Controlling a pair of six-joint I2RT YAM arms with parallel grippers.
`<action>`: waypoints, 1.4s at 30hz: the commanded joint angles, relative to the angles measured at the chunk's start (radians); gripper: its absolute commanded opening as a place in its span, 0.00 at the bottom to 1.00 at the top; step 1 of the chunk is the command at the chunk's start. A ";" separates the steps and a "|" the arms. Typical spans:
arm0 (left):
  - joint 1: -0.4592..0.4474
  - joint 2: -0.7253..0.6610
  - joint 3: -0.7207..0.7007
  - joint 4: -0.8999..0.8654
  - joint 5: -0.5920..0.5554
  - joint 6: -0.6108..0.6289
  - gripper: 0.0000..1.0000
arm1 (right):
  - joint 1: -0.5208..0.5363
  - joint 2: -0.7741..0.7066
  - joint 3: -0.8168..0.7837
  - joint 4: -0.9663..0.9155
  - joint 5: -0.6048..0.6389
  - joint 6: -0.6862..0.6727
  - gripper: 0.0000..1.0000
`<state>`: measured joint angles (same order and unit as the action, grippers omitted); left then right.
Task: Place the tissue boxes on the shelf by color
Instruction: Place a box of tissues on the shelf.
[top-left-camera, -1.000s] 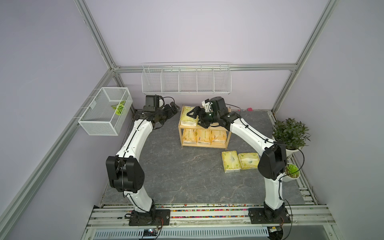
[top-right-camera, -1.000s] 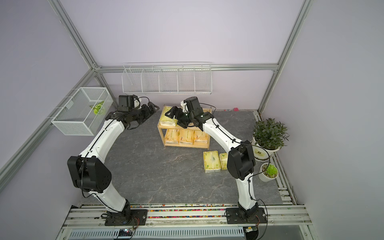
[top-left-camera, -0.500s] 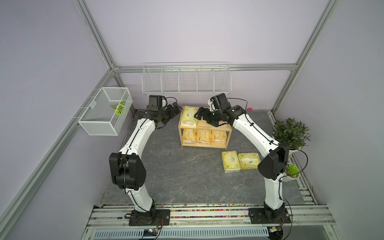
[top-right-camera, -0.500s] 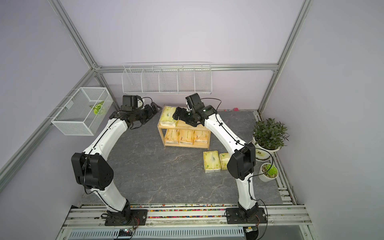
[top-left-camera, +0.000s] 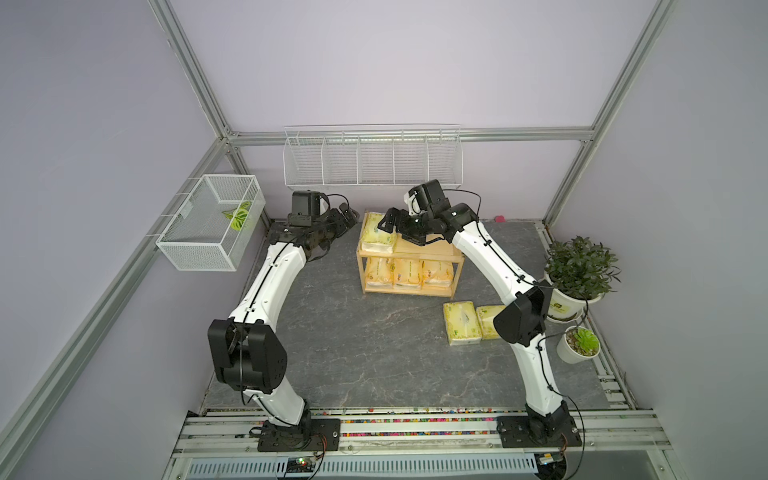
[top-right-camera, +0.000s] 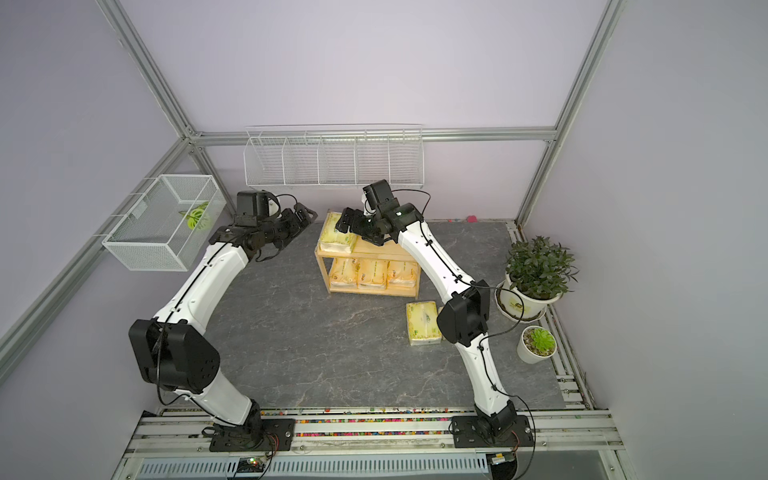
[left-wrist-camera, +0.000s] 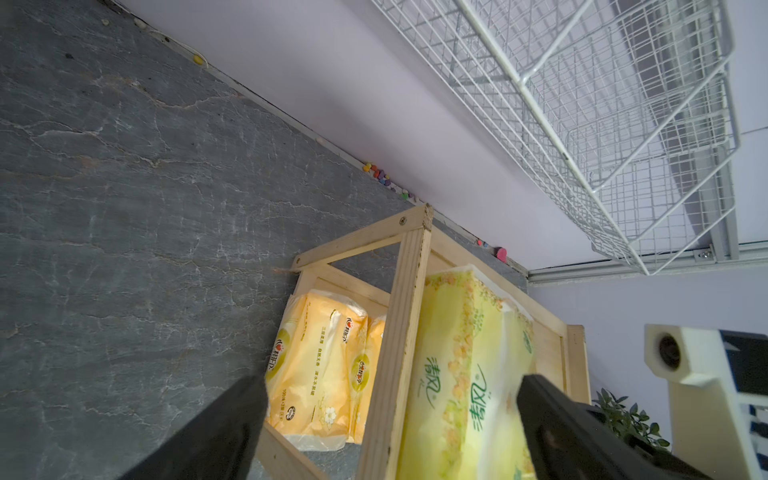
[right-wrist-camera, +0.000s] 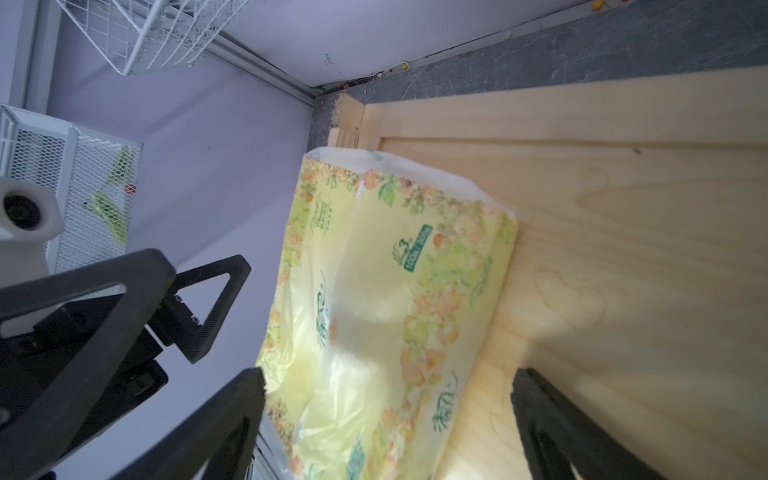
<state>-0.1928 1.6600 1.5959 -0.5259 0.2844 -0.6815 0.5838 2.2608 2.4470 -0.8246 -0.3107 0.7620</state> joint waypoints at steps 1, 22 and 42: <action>-0.005 -0.029 -0.024 0.014 -0.017 -0.013 1.00 | 0.005 0.036 0.012 -0.005 -0.044 0.011 0.97; -0.004 -0.052 -0.031 -0.001 -0.011 0.011 1.00 | 0.024 0.042 0.084 -0.014 -0.022 -0.097 0.98; -0.250 -0.358 -0.207 -0.130 -0.176 0.127 1.00 | -0.083 -0.937 -0.959 0.169 0.136 -0.153 0.98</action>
<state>-0.3859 1.3342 1.4551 -0.6121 0.1875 -0.5770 0.5156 1.3754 1.6493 -0.6518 -0.2016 0.5911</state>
